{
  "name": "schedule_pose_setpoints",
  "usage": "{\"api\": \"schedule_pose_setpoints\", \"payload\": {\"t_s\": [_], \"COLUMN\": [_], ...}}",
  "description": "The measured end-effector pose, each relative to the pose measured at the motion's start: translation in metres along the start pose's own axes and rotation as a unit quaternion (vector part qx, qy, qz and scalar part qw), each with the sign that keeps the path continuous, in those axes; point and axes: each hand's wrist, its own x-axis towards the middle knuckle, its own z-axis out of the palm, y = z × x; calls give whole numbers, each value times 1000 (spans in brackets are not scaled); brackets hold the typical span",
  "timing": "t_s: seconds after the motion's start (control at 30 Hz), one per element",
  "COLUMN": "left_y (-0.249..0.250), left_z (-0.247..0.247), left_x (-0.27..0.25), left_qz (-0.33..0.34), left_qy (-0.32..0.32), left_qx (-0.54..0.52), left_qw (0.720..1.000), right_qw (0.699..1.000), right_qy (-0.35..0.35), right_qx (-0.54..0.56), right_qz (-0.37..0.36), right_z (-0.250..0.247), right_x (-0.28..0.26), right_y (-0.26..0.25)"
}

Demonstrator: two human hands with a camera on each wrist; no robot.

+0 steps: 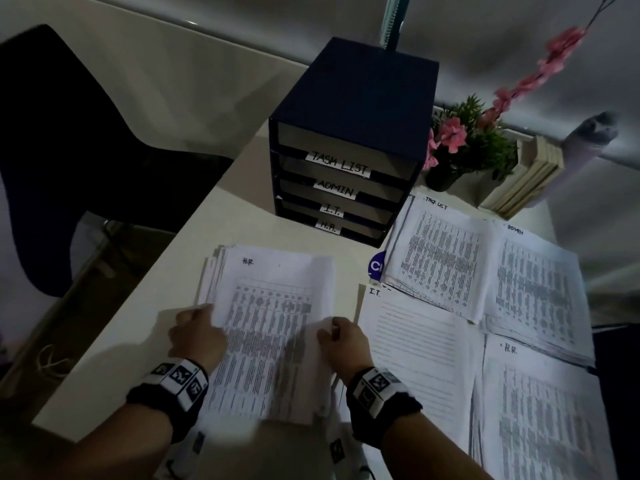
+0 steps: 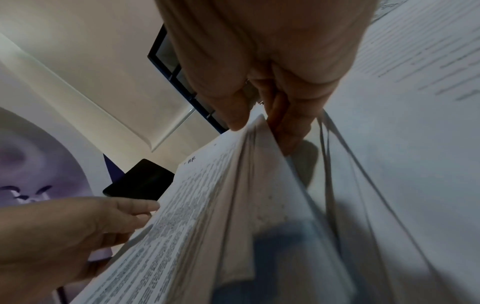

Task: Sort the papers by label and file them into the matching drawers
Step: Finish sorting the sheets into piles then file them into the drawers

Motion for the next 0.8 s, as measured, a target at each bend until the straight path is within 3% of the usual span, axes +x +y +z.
{"api": "schedule_pose_setpoints", "payload": {"t_s": [0.17, 0.33, 0.43, 0.63, 0.8], "left_y": [-6, -18, -22, -20, -15], "left_z": [1, -9, -12, -5, -10], "left_x": [-8, -6, -2, -10, -8], "left_qz": [79, 45, 63, 112, 73], "left_qy": [-1, -2, -32, -71, -71], "left_qx": [17, 44, 19, 30, 14], "left_qw": [997, 998, 997, 991, 995], "right_qw": [998, 996, 993, 995, 990], "right_qy": [11, 75, 111, 49, 119], "right_qx": [50, 18, 22, 81, 72], "right_qz": [21, 34, 40, 39, 24], "right_z": [2, -3, -8, 3, -7], "right_x": [-1, 0, 0, -12, -7], "right_y": [0, 7, 12, 3, 5]}}
